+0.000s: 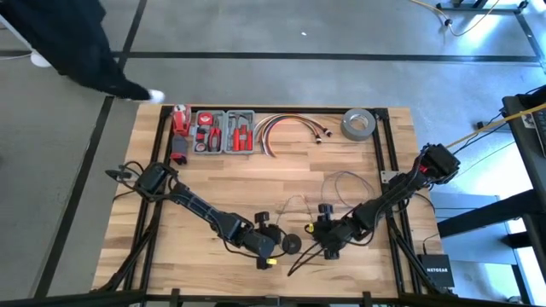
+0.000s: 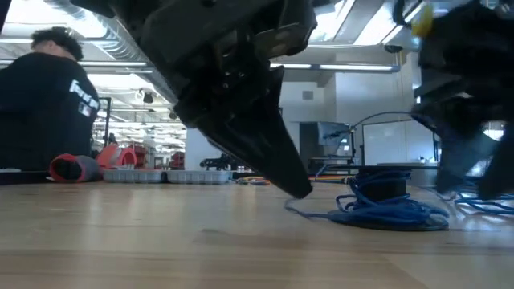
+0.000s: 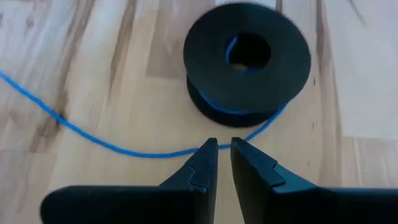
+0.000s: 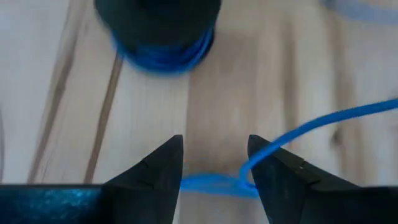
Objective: Coil cords
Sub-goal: Uncoil the blue wire on the black spool
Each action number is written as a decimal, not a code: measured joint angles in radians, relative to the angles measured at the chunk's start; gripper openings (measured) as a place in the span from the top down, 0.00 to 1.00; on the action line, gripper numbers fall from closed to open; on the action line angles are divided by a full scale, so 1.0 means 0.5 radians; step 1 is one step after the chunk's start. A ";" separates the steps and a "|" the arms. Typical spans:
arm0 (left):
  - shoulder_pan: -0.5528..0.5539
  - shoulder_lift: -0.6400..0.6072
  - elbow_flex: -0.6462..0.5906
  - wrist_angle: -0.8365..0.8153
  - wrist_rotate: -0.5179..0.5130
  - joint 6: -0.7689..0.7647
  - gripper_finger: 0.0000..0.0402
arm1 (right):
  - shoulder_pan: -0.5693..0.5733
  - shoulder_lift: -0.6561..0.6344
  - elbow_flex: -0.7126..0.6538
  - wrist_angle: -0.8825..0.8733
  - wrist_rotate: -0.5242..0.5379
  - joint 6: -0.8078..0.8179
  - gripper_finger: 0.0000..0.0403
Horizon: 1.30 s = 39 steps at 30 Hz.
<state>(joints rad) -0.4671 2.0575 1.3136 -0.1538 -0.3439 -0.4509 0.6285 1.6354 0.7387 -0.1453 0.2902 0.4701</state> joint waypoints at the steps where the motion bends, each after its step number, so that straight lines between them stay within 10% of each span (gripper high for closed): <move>1: 0.000 0.000 0.000 -0.011 0.001 -0.019 0.90 | 0.001 0.000 0.000 -0.041 -0.044 0.033 0.54; 16: 0.027 -0.033 0.005 -0.596 -0.274 -0.483 0.90 | 0.001 -0.087 0.279 -0.639 -0.248 0.312 0.54; 30: -0.053 -0.035 0.003 0.649 -0.192 0.145 0.90 | 0.209 -0.087 0.620 -1.284 -0.408 0.675 0.54; 39: 0.037 0.168 0.396 0.142 -0.058 0.154 0.90 | 0.445 -0.087 0.620 -1.284 -0.164 0.819 0.54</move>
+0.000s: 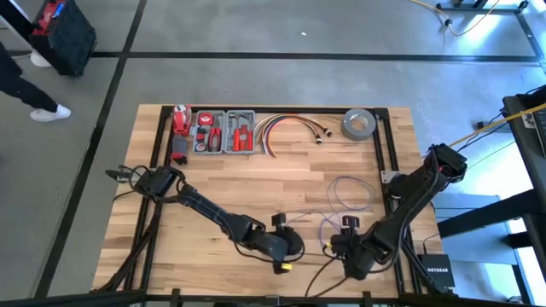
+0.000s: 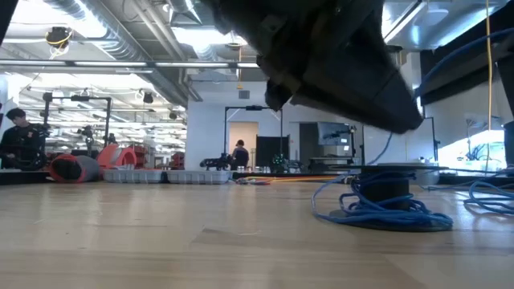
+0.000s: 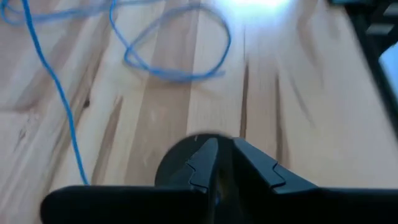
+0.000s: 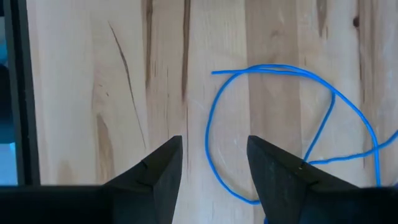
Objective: Coil cords
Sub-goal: Uncoil the blue wire on the black spool
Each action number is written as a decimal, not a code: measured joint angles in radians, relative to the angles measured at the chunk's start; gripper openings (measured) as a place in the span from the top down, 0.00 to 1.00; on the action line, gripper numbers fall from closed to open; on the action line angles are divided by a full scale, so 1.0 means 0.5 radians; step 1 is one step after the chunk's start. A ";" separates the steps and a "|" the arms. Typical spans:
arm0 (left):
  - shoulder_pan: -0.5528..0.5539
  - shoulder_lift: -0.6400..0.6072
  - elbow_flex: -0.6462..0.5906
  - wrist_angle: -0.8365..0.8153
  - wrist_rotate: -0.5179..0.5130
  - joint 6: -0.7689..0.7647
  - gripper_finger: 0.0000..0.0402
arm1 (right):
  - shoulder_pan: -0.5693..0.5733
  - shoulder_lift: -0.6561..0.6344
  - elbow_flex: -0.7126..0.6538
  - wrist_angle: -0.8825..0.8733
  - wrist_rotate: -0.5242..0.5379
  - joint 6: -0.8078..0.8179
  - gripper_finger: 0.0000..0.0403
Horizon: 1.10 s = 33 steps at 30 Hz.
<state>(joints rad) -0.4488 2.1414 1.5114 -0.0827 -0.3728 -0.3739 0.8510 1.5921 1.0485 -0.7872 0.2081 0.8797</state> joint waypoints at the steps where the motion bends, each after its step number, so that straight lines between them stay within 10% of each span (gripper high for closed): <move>1: 0.001 0.010 0.026 -0.063 0.001 -0.008 0.90 | 0.023 0.000 0.000 -0.003 0.030 0.012 0.54; 25: -0.064 -0.087 0.032 -0.722 0.069 -0.116 0.90 | 0.089 -0.007 0.001 0.151 0.070 -0.134 0.54; 33: -0.074 -0.083 0.031 -0.722 0.072 -0.135 0.90 | -0.104 -0.008 0.002 -0.538 0.180 0.178 0.54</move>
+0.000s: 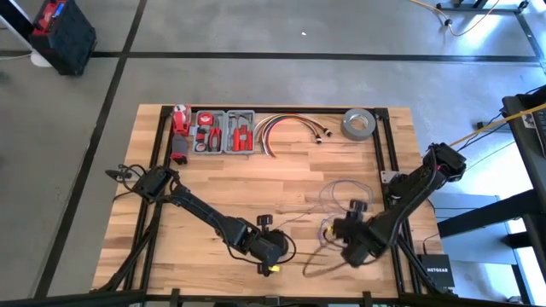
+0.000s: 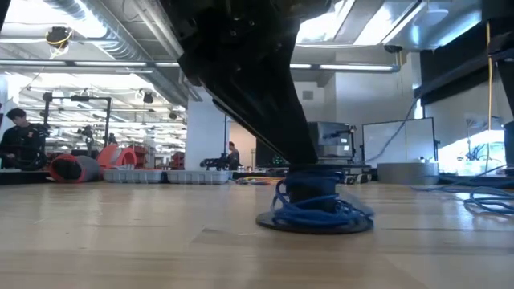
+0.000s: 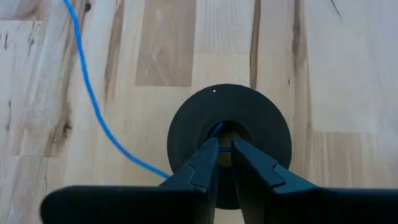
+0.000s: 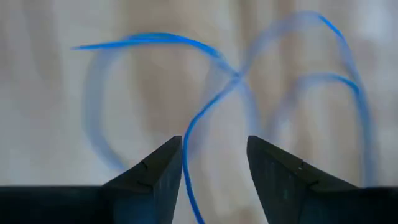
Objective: Coil cords
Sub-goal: Uncoil the blue wire on the black spool
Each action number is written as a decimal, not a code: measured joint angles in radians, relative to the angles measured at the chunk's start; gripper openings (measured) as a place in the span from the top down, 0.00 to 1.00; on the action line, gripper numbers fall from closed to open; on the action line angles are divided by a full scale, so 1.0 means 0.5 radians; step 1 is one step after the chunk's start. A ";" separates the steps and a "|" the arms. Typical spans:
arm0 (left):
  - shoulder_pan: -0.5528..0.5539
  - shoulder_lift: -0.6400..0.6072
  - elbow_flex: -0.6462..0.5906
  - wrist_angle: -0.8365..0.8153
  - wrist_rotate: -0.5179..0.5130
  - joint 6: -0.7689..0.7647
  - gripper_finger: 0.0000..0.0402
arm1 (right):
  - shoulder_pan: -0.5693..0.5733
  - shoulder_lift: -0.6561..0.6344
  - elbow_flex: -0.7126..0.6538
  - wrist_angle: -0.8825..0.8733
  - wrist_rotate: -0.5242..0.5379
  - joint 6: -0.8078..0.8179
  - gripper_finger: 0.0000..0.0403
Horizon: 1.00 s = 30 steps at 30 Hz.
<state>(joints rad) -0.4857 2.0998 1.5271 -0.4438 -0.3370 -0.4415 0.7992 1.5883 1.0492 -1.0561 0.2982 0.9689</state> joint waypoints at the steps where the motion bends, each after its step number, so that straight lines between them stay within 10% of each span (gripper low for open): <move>1: 0.001 0.000 0.000 0.002 -0.001 0.008 0.90 | -0.029 0.000 0.000 -0.077 0.013 0.057 0.54; 14: 0.004 0.002 0.000 0.008 -0.005 0.007 0.90 | -0.243 -0.010 0.136 -0.411 -0.058 0.167 0.54; 22: -0.002 0.002 0.000 0.011 -0.006 0.007 0.90 | -0.232 -0.007 -0.072 0.808 0.664 -0.972 0.54; 30: -0.001 0.003 0.000 0.015 -0.007 0.023 0.90 | -0.539 0.192 -0.483 2.112 0.307 -1.636 0.54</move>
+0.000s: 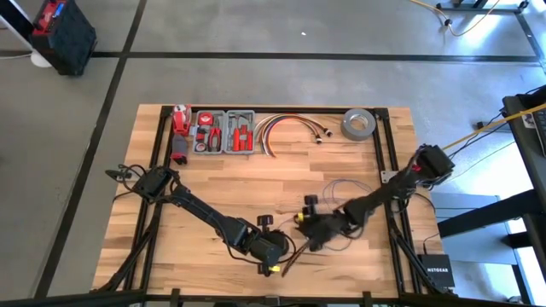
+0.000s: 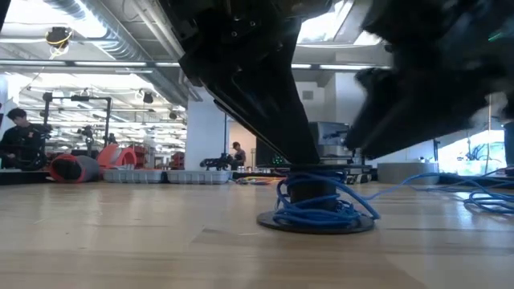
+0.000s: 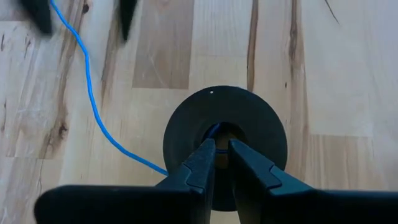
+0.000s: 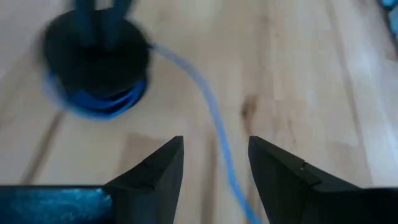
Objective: Coil cords
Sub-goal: Uncoil the blue wire on the black spool
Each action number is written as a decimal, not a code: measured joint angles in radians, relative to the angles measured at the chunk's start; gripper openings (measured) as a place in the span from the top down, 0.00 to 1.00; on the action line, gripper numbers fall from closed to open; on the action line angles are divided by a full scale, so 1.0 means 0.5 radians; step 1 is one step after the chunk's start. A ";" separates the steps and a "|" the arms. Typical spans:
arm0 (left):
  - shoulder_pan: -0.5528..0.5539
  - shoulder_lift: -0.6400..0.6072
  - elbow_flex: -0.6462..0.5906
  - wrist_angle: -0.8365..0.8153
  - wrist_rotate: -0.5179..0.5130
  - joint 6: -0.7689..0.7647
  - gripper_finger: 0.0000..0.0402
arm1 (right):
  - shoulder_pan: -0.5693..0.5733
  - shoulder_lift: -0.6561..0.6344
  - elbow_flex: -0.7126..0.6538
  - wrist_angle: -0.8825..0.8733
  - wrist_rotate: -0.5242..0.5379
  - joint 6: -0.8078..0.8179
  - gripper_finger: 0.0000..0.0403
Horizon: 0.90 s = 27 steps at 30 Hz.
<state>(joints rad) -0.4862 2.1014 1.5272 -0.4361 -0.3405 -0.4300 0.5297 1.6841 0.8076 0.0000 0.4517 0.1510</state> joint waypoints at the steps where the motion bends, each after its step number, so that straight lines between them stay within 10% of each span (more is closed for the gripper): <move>1: 0.000 0.000 0.000 0.000 0.000 0.001 0.90 | -0.034 0.033 -0.005 0.064 -0.021 -0.010 0.54; 11: 0.004 0.001 0.000 0.004 0.000 -0.012 0.90 | -0.210 0.290 -0.007 0.472 -0.269 -0.197 0.58; 18: 0.003 0.001 0.000 0.007 0.000 -0.025 0.90 | -0.239 0.290 -0.005 0.422 -0.257 -0.215 0.87; 27: -0.029 0.001 0.000 0.000 0.067 -0.037 0.90 | -0.153 0.161 -0.006 0.001 0.222 -0.150 0.98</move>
<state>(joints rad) -0.5007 2.1017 1.5272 -0.4360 -0.3069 -0.4488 0.4533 1.7644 0.8047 0.0004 0.5626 0.0759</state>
